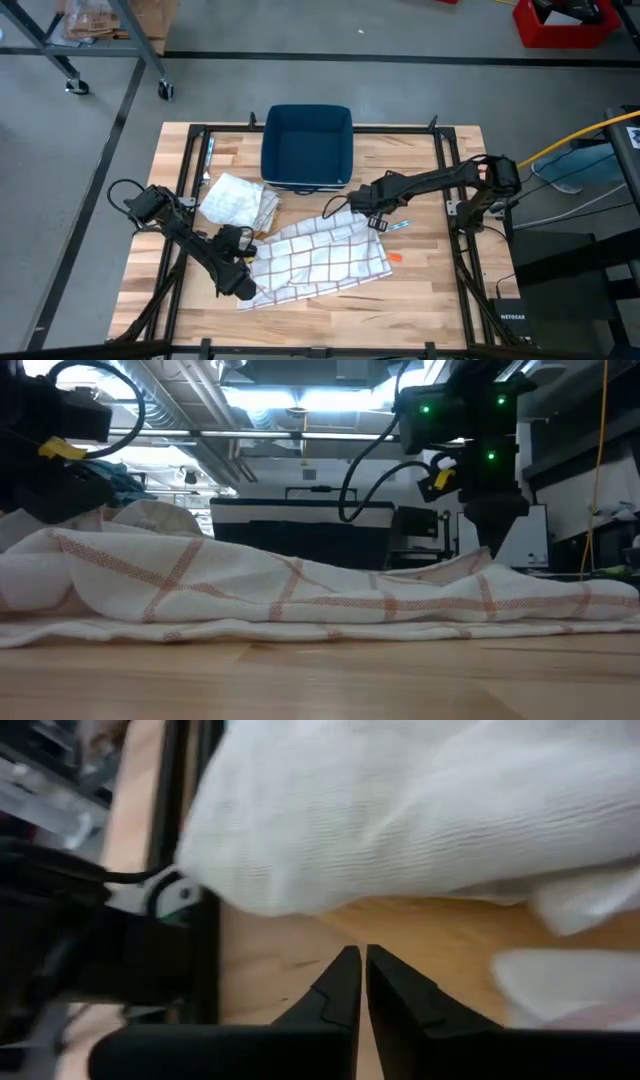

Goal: Fold towel
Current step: Fold the white patterned towel

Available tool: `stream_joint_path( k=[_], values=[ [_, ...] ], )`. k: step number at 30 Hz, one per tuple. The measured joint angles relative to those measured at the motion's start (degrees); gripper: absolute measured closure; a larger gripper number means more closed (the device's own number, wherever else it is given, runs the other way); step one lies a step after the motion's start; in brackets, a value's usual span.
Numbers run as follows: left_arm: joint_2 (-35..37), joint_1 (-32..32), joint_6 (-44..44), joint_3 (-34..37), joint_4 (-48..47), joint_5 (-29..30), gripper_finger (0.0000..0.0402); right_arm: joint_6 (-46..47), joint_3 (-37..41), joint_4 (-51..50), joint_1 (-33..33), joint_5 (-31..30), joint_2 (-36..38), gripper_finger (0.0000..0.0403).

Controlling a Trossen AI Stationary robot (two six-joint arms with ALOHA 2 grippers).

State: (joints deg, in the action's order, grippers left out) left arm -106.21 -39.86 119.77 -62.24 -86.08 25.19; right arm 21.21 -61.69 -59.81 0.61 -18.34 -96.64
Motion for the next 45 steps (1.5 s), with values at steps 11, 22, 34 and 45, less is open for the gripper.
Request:
stream_joint_path(
  k=[11,22,34,45],
  values=[
    [-0.2,0.3,-2.7,0.0,-3.9,-0.3,0.0383,0.2,0.0,1.3,0.5,4.6,0.0,0.0375],
    [-0.2,1.2,1.2,4.3,-3.1,0.3,0.0399,4.0,-0.9,10.8,-1.6,13.8,0.0,0.0397],
    [-0.2,1.4,0.9,10.0,8.4,0.3,0.0397,4.0,-5.0,32.3,-8.9,11.3,0.0,0.0387],
    [-0.2,1.4,1.6,12.3,16.0,-1.3,0.0398,4.1,-5.1,47.0,-12.4,17.0,-4.5,0.0386]
  ],
)
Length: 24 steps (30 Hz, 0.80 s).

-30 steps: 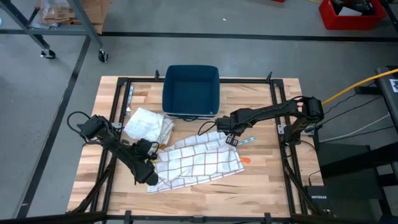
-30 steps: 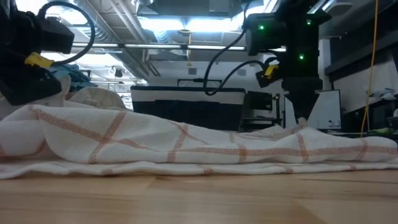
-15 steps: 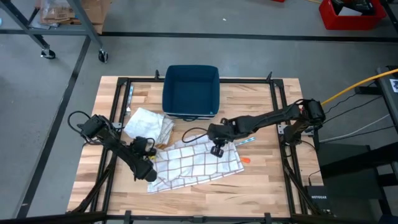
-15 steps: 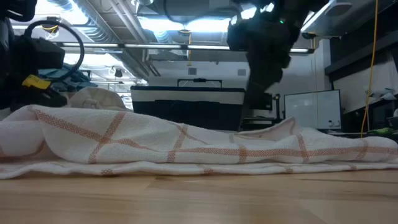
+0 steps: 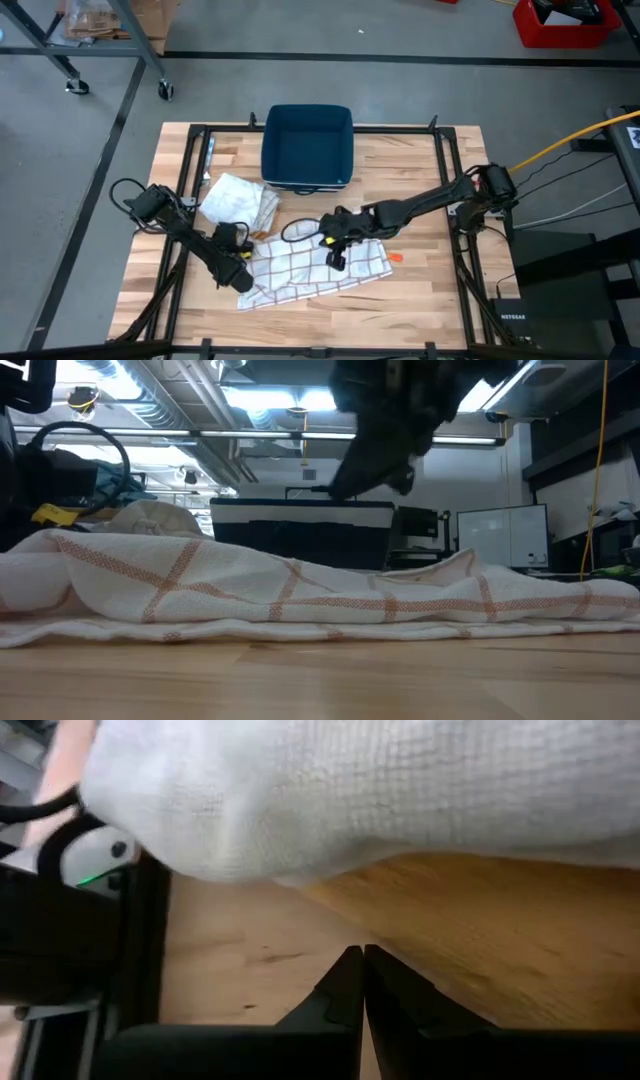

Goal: Fold towel
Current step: Fold the white patterned towel

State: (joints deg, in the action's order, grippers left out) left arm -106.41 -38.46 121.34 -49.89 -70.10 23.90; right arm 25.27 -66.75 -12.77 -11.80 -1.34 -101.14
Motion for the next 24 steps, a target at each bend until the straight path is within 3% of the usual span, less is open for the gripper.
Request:
stream_joint_path(
  k=[7,15,19,24],
  values=[
    [0.0,0.0,-0.2,0.0,2.1,0.0,0.0398,0.8,-0.1,13.8,-1.5,4.4,-8.6,0.0386],
    [0.0,0.0,0.1,0.0,3.3,0.1,0.0398,1.4,-5.3,14.6,-1.3,4.4,-16.5,0.0386],
    [0.0,-0.1,0.1,0.0,3.4,0.1,0.0398,1.3,-7.1,14.0,-1.3,1.3,-18.9,0.0386],
    [0.0,-0.2,0.2,0.0,3.5,0.1,0.0398,1.3,-7.3,13.7,-0.9,-6.9,-19.2,0.0386]
  ],
)
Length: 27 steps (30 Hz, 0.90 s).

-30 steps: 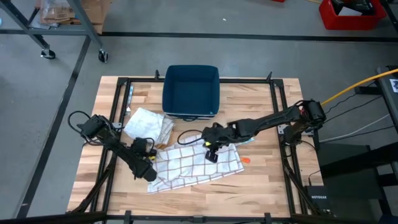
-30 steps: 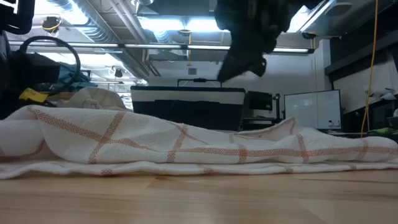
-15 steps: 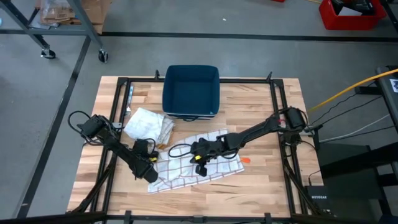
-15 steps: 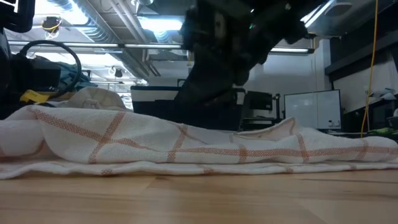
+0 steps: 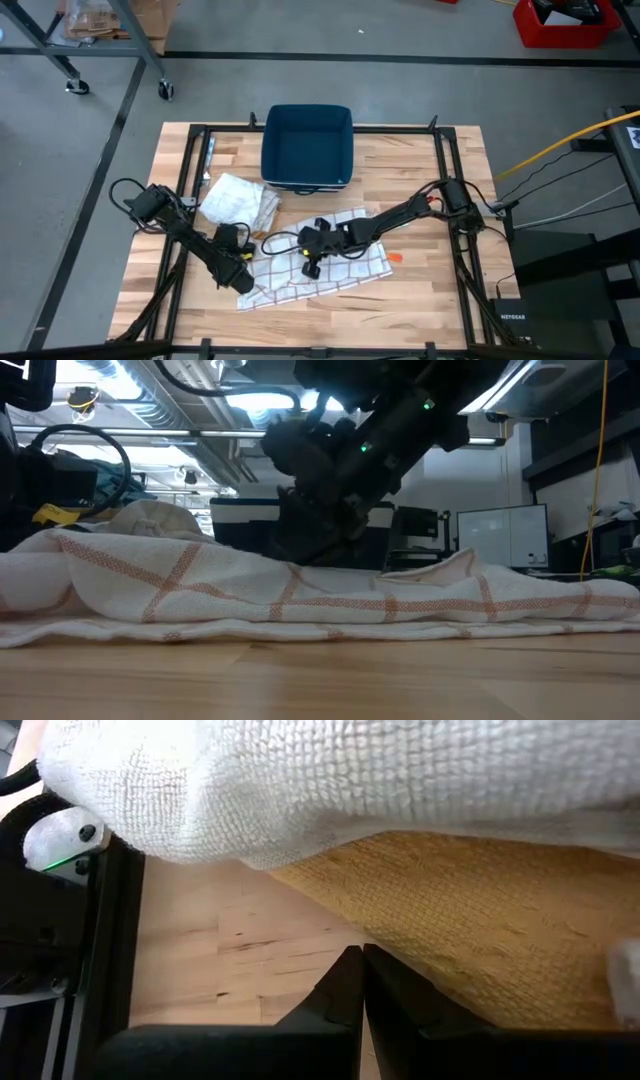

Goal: Fold towel
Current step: Fold the white patterned towel

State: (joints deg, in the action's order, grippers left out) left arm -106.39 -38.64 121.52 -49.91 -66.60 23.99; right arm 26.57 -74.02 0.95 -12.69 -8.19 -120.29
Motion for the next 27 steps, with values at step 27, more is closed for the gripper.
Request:
stream_joint_path(
  k=[27],
  values=[
    [0.8,-0.1,-2.6,-2.3,-2.4,-2.4,0.0398,7.8,0.0,3.7,11.0,-6.3,0.0,0.0386]
  ],
)
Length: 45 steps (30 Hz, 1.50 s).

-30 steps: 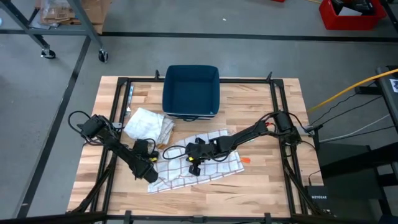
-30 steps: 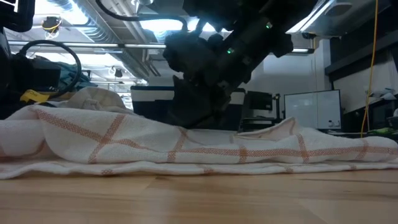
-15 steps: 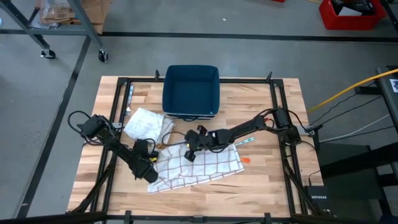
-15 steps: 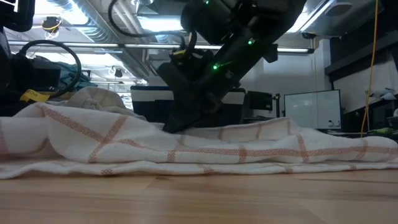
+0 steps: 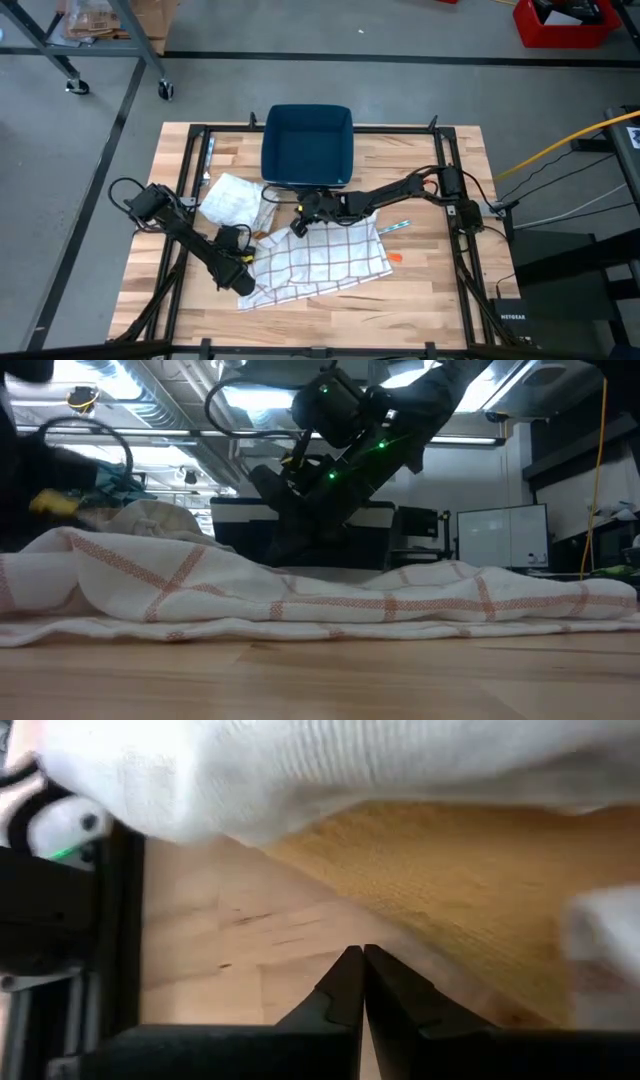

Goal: Fold towel
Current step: Fold the white patterned towel

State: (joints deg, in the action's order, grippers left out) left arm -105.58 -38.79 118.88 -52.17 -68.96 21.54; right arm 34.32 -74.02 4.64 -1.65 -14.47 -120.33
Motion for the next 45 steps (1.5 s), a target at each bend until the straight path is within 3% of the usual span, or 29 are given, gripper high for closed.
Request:
stream_joint_path(
  k=[9,15,22,27,33,40,45],
  values=[
    [10.2,-0.8,3.2,-5.5,-16.2,2.5,0.0398,-3.3,-0.6,0.0,-1.5,4.1,0.5,0.0386],
    [15.7,-0.7,-1.2,-5.5,-20.0,2.6,0.0398,-10.4,-5.5,-0.3,-4.9,5.0,0.7,0.0386],
    [18.7,-2.8,-19.8,-5.5,1.0,-0.8,0.0398,-11.7,-7.9,-2.8,-9.1,5.1,0.8,0.0386],
    [18.7,-6.2,-30.6,-5.5,18.5,-3.5,0.0398,-8.0,-7.9,-13.8,-12.3,5.1,0.8,0.0386],
    [16.7,-9.6,-29.4,-5.5,26.3,-3.3,0.0398,-1.3,-7.9,-26.2,-16.9,5.4,0.8,0.0386],
    [12.5,-11.1,-28.7,-5.5,35.8,-3.0,0.0398,3.3,-7.9,-31.2,-22.1,6.5,1.1,0.0399],
    [9.7,-9.7,-29.1,-5.5,36.4,-1.4,0.0398,7.3,-7.9,-37.5,-24.2,3.4,1.2,0.0394]
  ],
)
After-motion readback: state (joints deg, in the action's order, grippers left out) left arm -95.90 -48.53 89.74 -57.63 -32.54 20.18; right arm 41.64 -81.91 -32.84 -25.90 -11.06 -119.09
